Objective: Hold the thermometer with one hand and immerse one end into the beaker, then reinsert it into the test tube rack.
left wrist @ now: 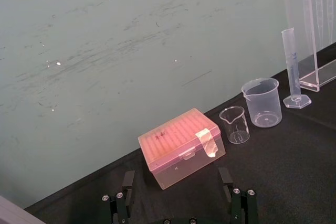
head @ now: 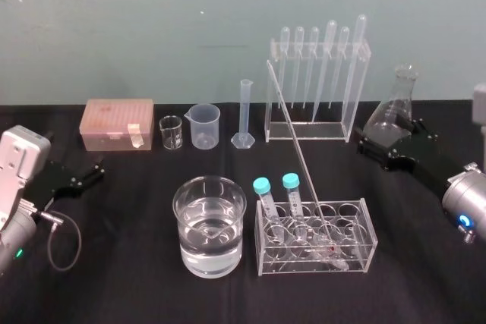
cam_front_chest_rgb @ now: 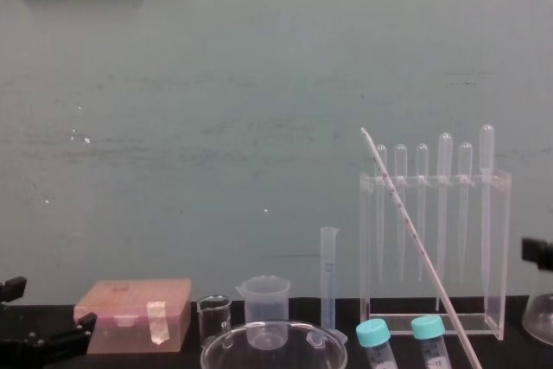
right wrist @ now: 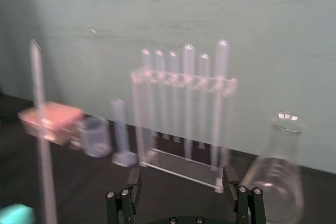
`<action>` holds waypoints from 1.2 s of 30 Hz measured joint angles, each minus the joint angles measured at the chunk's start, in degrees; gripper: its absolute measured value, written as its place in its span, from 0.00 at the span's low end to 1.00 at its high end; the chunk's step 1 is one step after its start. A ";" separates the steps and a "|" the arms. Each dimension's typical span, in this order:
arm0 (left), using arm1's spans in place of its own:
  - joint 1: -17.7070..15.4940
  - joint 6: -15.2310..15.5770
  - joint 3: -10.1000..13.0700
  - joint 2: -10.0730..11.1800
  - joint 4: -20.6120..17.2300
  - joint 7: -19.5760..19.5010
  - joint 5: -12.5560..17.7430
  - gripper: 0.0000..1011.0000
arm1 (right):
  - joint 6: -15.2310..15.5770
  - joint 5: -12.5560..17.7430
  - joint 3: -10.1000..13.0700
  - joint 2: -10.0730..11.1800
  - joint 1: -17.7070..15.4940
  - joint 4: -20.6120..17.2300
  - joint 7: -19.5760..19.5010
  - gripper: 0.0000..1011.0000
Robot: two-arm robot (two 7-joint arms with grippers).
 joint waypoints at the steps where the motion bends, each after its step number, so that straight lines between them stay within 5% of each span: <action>1: 0.00 0.00 0.00 0.00 0.00 0.00 0.00 1.00 | 2.30 2.48 0.92 0.20 -0.19 -1.43 1.63 0.99; 7: 0.00 0.00 0.00 0.00 0.00 0.00 0.00 1.00 | 8.44 7.62 2.07 1.11 0.97 -5.74 7.65 0.99; 13: 0.00 0.00 0.00 0.00 0.00 0.00 0.00 1.00 | 10.05 8.48 0.38 1.87 3.86 -7.49 12.04 0.99; 19: 0.00 0.00 0.00 0.00 0.00 0.00 0.00 1.00 | 13.30 6.85 -4.30 1.57 9.92 -5.46 14.36 0.99; 27: 0.00 0.00 0.00 0.00 0.00 0.00 0.00 1.00 | 18.09 4.10 -10.45 -1.36 17.79 -0.45 15.31 0.99; 36: 0.00 0.00 0.00 0.00 0.00 0.00 0.01 1.00 | 19.78 2.22 -13.02 -2.85 20.67 1.48 15.36 0.99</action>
